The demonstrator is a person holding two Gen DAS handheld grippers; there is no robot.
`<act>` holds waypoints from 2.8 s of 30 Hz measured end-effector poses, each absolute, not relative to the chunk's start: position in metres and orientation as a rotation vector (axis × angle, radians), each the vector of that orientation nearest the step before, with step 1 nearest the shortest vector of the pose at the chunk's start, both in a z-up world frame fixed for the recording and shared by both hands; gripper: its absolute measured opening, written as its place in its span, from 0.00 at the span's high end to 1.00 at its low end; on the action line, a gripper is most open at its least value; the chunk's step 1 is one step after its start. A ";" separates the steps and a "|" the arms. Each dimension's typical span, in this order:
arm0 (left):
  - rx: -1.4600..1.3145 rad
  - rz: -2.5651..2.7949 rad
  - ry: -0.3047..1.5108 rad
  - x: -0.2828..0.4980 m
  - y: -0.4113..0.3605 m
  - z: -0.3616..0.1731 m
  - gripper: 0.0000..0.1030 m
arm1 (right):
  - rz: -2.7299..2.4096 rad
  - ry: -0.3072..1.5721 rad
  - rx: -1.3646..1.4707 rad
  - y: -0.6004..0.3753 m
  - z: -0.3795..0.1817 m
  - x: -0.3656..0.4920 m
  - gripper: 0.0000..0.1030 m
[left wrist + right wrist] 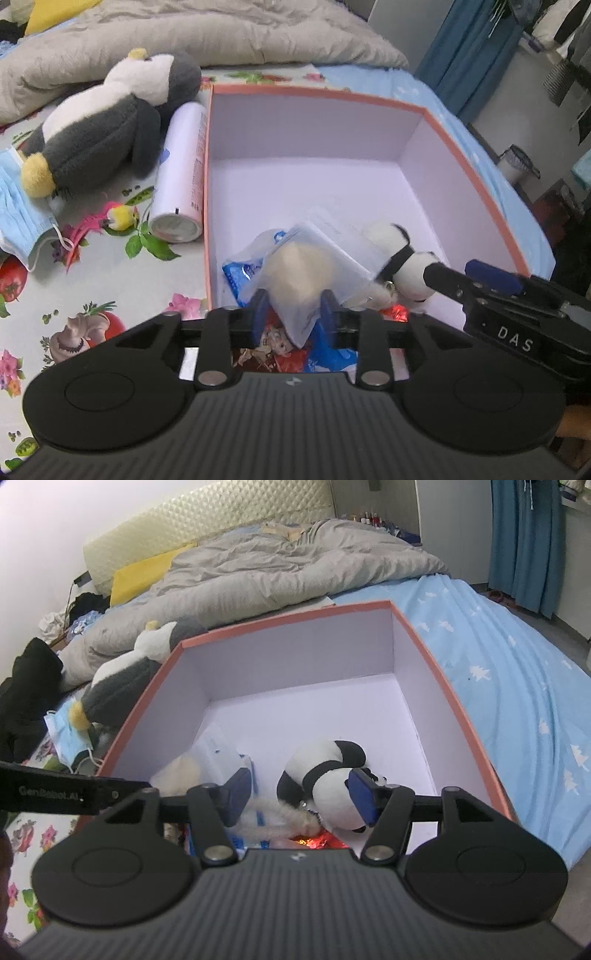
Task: Organize soft objects
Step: 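Lower both items into the box and open both tools, then withdraw both open tools from the box toward the items on the bed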
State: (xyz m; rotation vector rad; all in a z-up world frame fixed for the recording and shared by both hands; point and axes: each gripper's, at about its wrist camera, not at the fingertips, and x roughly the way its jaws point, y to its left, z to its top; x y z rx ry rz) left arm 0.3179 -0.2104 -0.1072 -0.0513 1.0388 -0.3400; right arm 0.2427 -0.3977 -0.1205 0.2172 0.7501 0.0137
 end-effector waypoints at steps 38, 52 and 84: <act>-0.113 -0.294 0.811 0.117 -0.107 -0.009 0.58 | 0.122 0.560 0.176 -0.315 -0.037 0.083 0.41; -0.175 -0.129 0.798 0.066 -0.048 -0.015 0.58 | 0.265 0.563 0.135 -0.258 -0.044 0.066 0.41; -0.282 -0.006 0.870 0.102 0.033 -0.077 0.52 | 0.324 0.597 0.024 -0.184 -0.099 0.106 0.41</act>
